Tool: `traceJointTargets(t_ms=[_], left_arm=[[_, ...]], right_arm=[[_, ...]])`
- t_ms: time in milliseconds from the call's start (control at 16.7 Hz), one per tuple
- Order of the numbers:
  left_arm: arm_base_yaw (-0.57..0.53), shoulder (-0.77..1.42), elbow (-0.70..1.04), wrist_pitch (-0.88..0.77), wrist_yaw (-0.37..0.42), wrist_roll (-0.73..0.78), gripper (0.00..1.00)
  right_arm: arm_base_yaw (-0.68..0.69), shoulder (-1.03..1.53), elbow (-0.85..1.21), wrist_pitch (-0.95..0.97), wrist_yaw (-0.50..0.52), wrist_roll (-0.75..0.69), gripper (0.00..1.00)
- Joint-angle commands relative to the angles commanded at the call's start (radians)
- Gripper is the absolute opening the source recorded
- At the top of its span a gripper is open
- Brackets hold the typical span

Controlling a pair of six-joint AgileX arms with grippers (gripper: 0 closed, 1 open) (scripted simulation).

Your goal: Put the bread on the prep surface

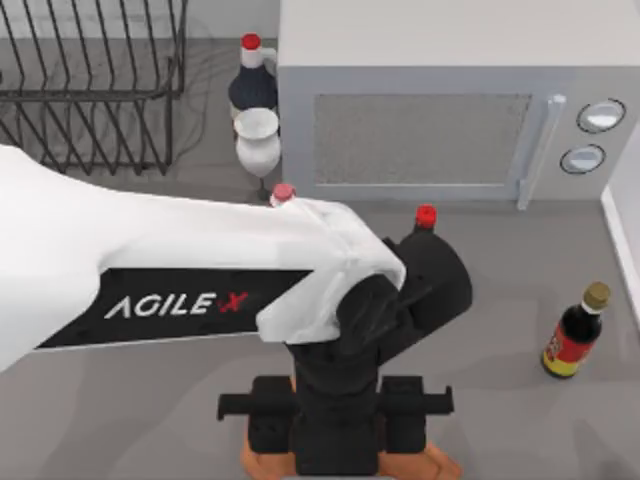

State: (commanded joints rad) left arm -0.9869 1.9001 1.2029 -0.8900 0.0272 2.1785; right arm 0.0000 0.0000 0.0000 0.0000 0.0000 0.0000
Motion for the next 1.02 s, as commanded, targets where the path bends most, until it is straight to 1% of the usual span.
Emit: traceJointTargets(t_ms=[660,720,1020], left_arm=[[0.0,0.0,0.0,0.0,0.0,0.0,0.98],[0.0,0.0,0.0,0.0,0.0,0.0,1.0],[0.0,0.0,0.0,0.0,0.0,0.0,1.0]], right_arm=[[0.0,0.0,0.0,0.0,0.0,0.0,1.0],[0.0,0.0,0.0,0.0,0.0,0.0,1.0],[0.0,0.0,0.0,0.0,0.0,0.0,1.0]])
